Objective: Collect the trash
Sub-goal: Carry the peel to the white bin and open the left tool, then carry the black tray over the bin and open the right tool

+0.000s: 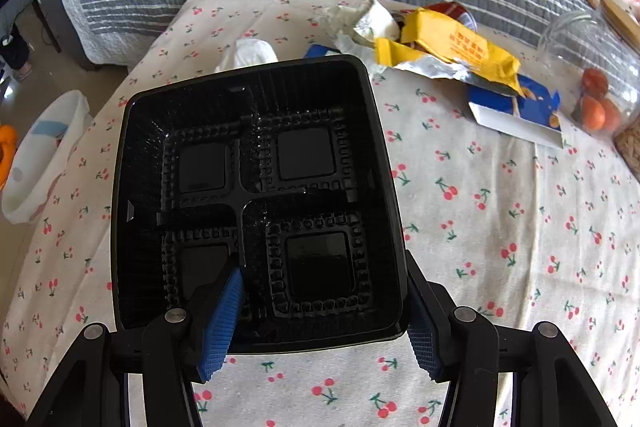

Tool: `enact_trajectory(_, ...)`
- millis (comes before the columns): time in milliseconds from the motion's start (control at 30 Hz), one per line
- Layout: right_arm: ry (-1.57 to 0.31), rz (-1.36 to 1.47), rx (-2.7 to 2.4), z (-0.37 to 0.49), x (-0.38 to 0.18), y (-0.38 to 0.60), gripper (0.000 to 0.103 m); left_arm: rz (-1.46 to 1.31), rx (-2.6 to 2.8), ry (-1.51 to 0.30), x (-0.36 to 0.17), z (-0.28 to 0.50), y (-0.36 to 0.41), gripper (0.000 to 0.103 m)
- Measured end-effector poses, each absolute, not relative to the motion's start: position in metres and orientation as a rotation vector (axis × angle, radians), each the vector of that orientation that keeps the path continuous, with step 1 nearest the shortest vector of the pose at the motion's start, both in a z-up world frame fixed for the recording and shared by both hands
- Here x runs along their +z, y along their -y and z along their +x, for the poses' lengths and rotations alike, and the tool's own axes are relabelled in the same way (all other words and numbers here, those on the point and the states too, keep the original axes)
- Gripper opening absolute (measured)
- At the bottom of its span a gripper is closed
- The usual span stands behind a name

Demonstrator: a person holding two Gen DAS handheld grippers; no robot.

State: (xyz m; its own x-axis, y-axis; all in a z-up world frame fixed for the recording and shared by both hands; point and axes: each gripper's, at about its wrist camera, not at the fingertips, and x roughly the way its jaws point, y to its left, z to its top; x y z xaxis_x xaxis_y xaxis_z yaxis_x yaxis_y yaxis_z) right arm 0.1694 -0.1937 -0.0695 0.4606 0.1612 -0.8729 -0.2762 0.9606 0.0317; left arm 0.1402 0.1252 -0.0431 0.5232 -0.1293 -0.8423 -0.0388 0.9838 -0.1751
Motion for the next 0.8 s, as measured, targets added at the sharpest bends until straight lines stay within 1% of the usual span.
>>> enact_trajectory(200,-1.047,-0.13,0.317,0.17,-0.066,0.164,0.063,-0.205,0.015,-1.032,-0.058,0.146,-0.157,0.015)
enact_trajectory(367,-1.04,-0.134,0.355,0.171,-0.065,0.139,0.063,-0.193,0.041,-1.047,-0.072,0.152,-0.168,0.016)
enact_trajectory(433,-1.04,-0.14,0.367,0.172,-0.066,0.129,0.063,-0.186,0.044,-1.052,-0.077,0.154,-0.17,0.017)
enact_trajectory(467,-1.04,-0.143,0.373,0.172,-0.067,0.124,0.063,-0.186,0.047,-1.064,-0.08,0.156,-0.171,0.019)
enact_trajectory(533,-1.043,-0.148,0.383,0.172,-0.069,0.115,0.063,-0.193,0.066,-1.098,-0.085,0.159,-0.174,0.028)
enact_trajectory(600,-1.045,-0.155,0.39,0.173,-0.072,0.107,0.063,-0.192,0.084,-1.111,-0.085,0.159,-0.177,0.065)
enact_trajectory(667,-1.047,-0.158,0.396,0.173,-0.073,0.101,0.063,-0.169,0.106,-1.111,-0.083,0.156,-0.179,0.077)
enact_trajectory(733,-1.048,-0.16,0.401,0.174,-0.075,0.095,0.063,-0.146,0.118,-1.106,-0.08,0.151,-0.182,0.082)
enact_trajectory(767,-1.047,-0.162,0.403,0.174,-0.075,0.092,0.063,-0.142,0.127,-1.104,-0.079,0.148,-0.185,0.088)
enact_trajectory(800,-1.047,-0.165,0.404,0.174,-0.076,0.089,0.063,-0.143,0.138,-1.108,-0.078,0.145,-0.188,0.091)
